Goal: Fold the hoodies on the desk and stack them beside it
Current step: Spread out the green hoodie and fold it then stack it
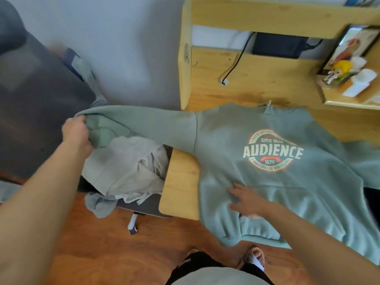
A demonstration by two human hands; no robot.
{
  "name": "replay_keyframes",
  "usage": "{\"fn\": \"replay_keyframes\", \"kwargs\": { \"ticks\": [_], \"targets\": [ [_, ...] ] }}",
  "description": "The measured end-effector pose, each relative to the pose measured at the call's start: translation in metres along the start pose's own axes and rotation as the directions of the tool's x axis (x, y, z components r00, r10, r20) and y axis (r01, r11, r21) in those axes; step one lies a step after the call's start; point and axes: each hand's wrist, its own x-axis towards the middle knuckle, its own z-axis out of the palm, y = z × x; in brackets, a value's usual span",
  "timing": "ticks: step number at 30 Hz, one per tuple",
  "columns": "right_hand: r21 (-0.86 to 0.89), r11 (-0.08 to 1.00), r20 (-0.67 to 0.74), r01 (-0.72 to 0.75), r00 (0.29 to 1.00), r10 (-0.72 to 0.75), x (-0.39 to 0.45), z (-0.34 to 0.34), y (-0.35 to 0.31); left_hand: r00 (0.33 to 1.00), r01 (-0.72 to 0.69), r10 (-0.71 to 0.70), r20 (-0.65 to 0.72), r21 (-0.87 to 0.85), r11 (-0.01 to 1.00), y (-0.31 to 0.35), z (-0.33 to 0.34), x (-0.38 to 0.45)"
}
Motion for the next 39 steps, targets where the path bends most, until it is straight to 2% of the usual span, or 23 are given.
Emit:
{"fn": "replay_keyframes", "kwargs": {
  "ticks": [2, 4, 6, 8, 10, 12, 13, 14, 16, 18, 21, 24, 26, 28, 29, 30, 31, 32, 33, 34, 36, 37, 39],
  "targets": [
    [-0.002, 1.000, 0.040, 0.006, 0.999, -0.006, 0.001, 0.005, -0.006, 0.998, -0.030, 0.043, -0.039, 0.289, 0.957, -0.007, 0.006, 0.004],
    [0.010, 1.000, 0.065, 0.015, 0.998, -0.016, 0.002, 0.009, -0.007, 0.997, 0.033, 0.017, -0.073, 0.634, 0.772, -0.022, 0.007, 0.001],
    [0.114, 0.993, 0.030, 0.022, 0.999, -0.026, -0.003, 0.006, -0.004, 0.999, -0.006, 0.033, -0.020, 0.771, 0.637, -0.038, 0.010, -0.013],
    [0.274, 0.962, -0.109, -0.010, 0.993, 0.041, -0.010, -0.002, 0.010, 0.985, -0.117, 0.171, 0.013, 0.779, 0.616, -0.050, 0.027, -0.037],
    [0.334, 0.941, -0.252, -0.053, 0.957, 0.143, -0.020, -0.008, 0.034, 0.907, -0.353, 0.386, 0.168, 0.805, 0.478, -0.073, 0.052, -0.070],
    [0.280, 0.951, -0.311, -0.131, 0.925, 0.219, -0.032, -0.009, 0.067, 0.797, -0.585, 0.395, 0.457, 0.746, 0.318, -0.108, 0.082, -0.121],
    [0.254, 0.948, -0.307, -0.194, 0.913, 0.269, -0.038, -0.006, 0.087, 0.757, -0.653, 0.318, 0.571, 0.690, 0.312, -0.132, 0.098, -0.149],
    [0.231, 0.936, -0.303, -0.267, 0.894, 0.330, -0.047, -0.003, 0.106, 0.748, -0.659, 0.203, 0.632, 0.669, 0.343, -0.155, 0.112, -0.179],
    [0.247, 0.877, -0.292, -0.413, 0.831, 0.474, -0.064, 0.012, 0.148, 0.812, -0.504, -0.068, 0.579, 0.757, 0.416, -0.197, 0.134, -0.225],
    [0.320, 0.784, -0.265, -0.532, 0.744, 0.613, -0.085, 0.030, 0.188, 0.862, -0.383, -0.197, 0.467, 0.855, 0.348, -0.226, 0.140, -0.249],
    [0.343, 0.711, -0.137, -0.614, 0.716, 0.685, -0.110, 0.060, 0.240, 0.872, -0.413, -0.147, 0.467, 0.863, 0.291, -0.238, 0.129, -0.232],
    [0.232, 0.794, -0.124, -0.562, 0.793, 0.597, -0.121, 0.077, 0.251, 0.863, -0.495, 0.049, 0.502, 0.825, 0.273, -0.223, 0.117, -0.185],
    [0.264, 0.816, -0.151, -0.515, 0.813, 0.562, -0.124, 0.082, 0.244, 0.863, -0.501, 0.078, 0.499, 0.829, 0.249, -0.216, 0.110, -0.169],
    [0.395, 0.807, -0.274, -0.438, 0.783, 0.559, -0.130, 0.084, 0.238, 0.931, -0.357, 0.038, 0.362, 0.887, 0.294, -0.225, 0.102, -0.183],
    [0.462, 0.795, -0.392, -0.394, 0.713, 0.581, -0.135, 0.088, 0.235, 0.965, -0.253, 0.028, 0.259, 0.908, 0.333, -0.231, 0.097, -0.200],
    [0.535, 0.754, -0.482, -0.381, 0.594, 0.644, -0.141, 0.089, 0.229, 0.984, -0.170, 0.022, 0.175, 0.913, 0.371, -0.241, 0.090, -0.217],
    [0.645, 0.661, -0.490, -0.383, 0.457, 0.742, -0.144, 0.098, 0.229, 0.992, -0.121, 0.021, 0.123, 0.906, 0.405, -0.252, 0.083, -0.234],
    [0.753, 0.529, -0.412, -0.391, 0.347, 0.843, -0.150, 0.100, 0.227, 0.996, -0.081, 0.000, 0.090, 0.892, 0.446, -0.260, 0.077, -0.252],
    [0.855, 0.362, -0.272, -0.371, 0.273, 0.923, -0.154, 0.102, 0.231, 0.995, -0.024, -0.068, 0.071, 0.844, 0.535, -0.272, 0.072, -0.264],
    [0.916, 0.190, -0.109, -0.353, 0.238, 0.965, -0.157, 0.100, 0.231, 0.984, 0.043, -0.157, 0.081, 0.753, 0.657, -0.281, 0.069, -0.276],
    [0.958, 0.001, 0.080, -0.288, 0.268, 0.960, -0.157, 0.097, 0.235, 0.912, 0.205, -0.367, 0.183, 0.572, 0.794, -0.292, 0.067, -0.292],
    [0.971, -0.038, 0.111, -0.235, 0.307, 0.945, -0.156, 0.095, 0.236, 0.870, 0.247, -0.426, 0.247, 0.531, 0.811, -0.293, 0.068, -0.295],
    [0.979, -0.057, 0.123, -0.195, 0.351, 0.928, -0.155, 0.094, 0.241, 0.847, 0.191, -0.420, 0.326, 0.550, 0.813, -0.294, 0.067, -0.290]
  ]
}}
